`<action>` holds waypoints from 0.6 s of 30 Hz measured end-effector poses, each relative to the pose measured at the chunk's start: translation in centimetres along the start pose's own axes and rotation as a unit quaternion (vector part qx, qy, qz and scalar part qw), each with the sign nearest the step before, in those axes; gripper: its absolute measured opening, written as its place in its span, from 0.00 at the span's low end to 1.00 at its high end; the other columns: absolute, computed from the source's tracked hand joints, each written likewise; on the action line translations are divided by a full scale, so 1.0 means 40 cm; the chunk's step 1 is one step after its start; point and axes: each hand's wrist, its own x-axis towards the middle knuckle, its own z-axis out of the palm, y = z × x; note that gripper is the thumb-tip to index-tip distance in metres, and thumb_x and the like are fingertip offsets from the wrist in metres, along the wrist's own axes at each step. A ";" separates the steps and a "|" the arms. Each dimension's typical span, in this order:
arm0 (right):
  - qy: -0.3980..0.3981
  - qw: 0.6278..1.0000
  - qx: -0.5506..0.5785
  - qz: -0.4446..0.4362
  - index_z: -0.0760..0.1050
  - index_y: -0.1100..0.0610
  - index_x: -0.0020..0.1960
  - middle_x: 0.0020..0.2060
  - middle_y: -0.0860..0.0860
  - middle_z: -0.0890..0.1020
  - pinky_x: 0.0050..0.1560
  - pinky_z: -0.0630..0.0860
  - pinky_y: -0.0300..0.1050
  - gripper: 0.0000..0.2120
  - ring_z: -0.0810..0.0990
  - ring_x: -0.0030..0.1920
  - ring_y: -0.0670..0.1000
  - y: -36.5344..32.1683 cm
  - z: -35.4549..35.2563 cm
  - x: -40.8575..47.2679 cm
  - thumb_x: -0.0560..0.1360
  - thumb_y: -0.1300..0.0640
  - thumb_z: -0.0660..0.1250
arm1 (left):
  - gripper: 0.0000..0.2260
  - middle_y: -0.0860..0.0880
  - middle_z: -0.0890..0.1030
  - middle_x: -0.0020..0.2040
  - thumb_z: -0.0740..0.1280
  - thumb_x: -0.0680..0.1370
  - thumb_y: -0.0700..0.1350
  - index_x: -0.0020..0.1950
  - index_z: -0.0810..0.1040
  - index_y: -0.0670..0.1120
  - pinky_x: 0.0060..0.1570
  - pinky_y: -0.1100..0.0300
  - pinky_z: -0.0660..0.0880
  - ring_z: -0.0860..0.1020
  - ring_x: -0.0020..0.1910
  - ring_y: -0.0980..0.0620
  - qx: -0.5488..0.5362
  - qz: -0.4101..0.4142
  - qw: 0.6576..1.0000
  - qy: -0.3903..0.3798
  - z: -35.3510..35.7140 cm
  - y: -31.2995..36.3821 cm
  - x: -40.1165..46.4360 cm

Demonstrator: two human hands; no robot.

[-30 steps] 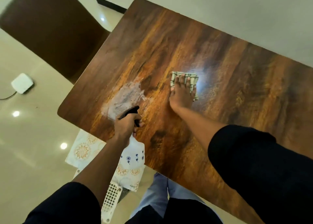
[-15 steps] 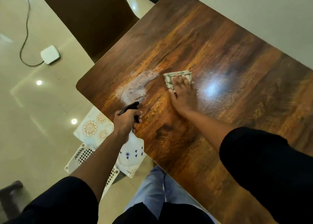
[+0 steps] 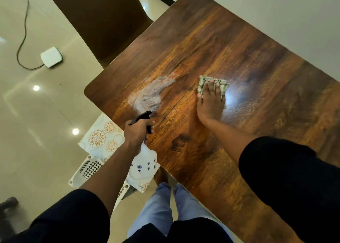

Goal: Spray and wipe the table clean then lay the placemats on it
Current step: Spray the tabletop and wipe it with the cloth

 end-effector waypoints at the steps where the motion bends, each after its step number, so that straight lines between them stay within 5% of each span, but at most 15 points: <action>1: -0.003 1.000 -0.003 -0.025 0.48 0.49 0.85 0.84 0.48 0.48 0.82 0.47 0.63 0.30 0.44 0.84 0.53 -0.028 0.023 -0.036 0.85 0.45 0.50 | 0.05 0.42 0.83 0.35 0.73 0.75 0.41 0.43 0.85 0.39 0.25 0.60 0.68 0.70 0.23 0.53 -0.003 -0.003 1.000 0.001 -0.005 -0.001 -0.001; 6: -0.022 0.987 0.004 -0.162 0.52 0.52 0.84 0.84 0.51 0.52 0.80 0.41 0.62 0.31 0.46 0.84 0.56 -0.209 0.141 -0.267 0.85 0.50 0.57 | 0.06 0.42 0.83 0.35 0.73 0.75 0.41 0.42 0.85 0.38 0.25 0.61 0.68 0.70 0.22 0.52 -0.001 -0.012 1.000 0.006 -0.043 -0.009 -0.003; 14: -0.076 0.936 0.003 -0.344 0.62 0.51 0.82 0.82 0.49 0.62 0.81 0.53 0.60 0.26 0.56 0.83 0.52 -0.227 0.168 -0.319 0.86 0.47 0.56 | 0.07 0.41 0.83 0.34 0.72 0.76 0.40 0.41 0.85 0.38 0.23 0.62 0.67 0.70 0.22 0.52 0.008 -0.013 1.000 -0.002 -0.132 -0.004 0.014; 18: -0.062 0.958 -0.027 -0.278 0.51 0.50 0.84 0.84 0.48 0.53 0.82 0.45 0.60 0.28 0.45 0.83 0.51 -0.184 0.121 -0.243 0.86 0.46 0.50 | 0.06 0.42 0.83 0.35 0.72 0.75 0.41 0.43 0.86 0.38 0.23 0.61 0.67 0.70 0.22 0.53 0.007 -0.032 0.999 -0.015 -0.158 -0.015 0.026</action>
